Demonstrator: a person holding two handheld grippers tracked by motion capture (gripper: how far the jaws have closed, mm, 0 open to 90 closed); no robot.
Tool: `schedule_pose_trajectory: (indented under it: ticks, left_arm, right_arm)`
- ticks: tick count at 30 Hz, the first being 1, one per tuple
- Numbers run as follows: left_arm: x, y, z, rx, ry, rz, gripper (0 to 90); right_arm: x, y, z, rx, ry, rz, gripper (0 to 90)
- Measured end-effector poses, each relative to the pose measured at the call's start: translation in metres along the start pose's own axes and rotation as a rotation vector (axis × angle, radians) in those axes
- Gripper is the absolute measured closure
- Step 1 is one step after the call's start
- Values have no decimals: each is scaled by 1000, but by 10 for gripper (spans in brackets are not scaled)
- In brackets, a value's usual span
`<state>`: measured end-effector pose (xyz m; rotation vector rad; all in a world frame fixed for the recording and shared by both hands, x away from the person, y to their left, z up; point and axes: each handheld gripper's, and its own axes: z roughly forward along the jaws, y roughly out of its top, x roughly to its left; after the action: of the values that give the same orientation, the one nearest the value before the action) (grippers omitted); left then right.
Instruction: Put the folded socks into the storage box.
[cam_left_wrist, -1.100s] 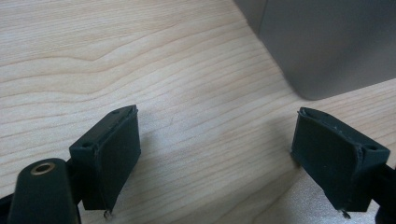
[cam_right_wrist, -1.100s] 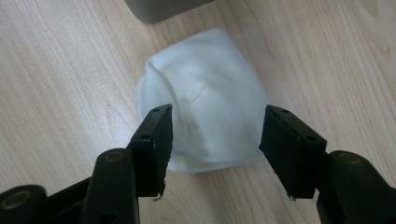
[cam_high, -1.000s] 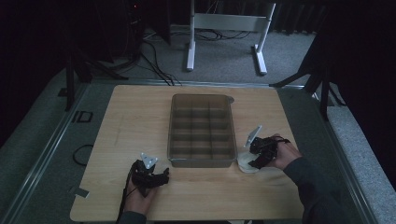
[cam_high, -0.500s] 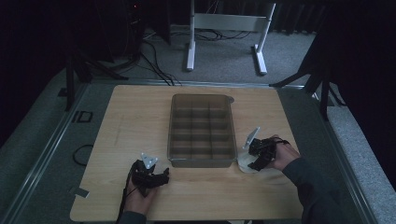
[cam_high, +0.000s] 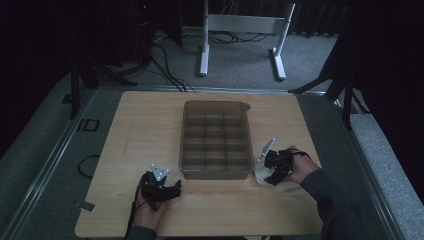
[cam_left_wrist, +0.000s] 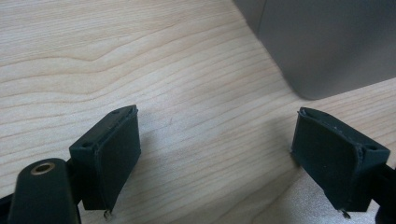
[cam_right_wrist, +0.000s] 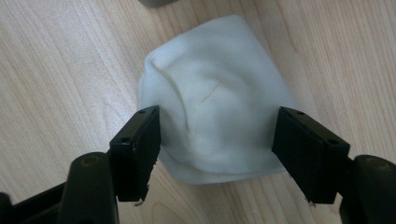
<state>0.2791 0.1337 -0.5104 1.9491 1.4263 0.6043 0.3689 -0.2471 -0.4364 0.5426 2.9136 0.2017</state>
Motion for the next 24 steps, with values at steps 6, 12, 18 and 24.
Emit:
schedule_pose_trajectory:
  ticks: [6, 12, 18, 24]
  left_arm:
    - [0, 0, 0, -1, 0, 0, 156]
    - [0, 0, 0, -1, 0, 0, 156]
    - [0, 0, 0, 0, 0, 0, 156]
    - [0, 0, 0, 0, 0, 0, 156]
  right_arm:
    - [0, 1, 3, 9, -3, 4, 295]
    - [1, 2, 7, 20, 1, 6, 281]
    - [0, 1, 11, 16, 16, 17, 278]
    - [1, 2, 16, 32, 23, 5, 276]
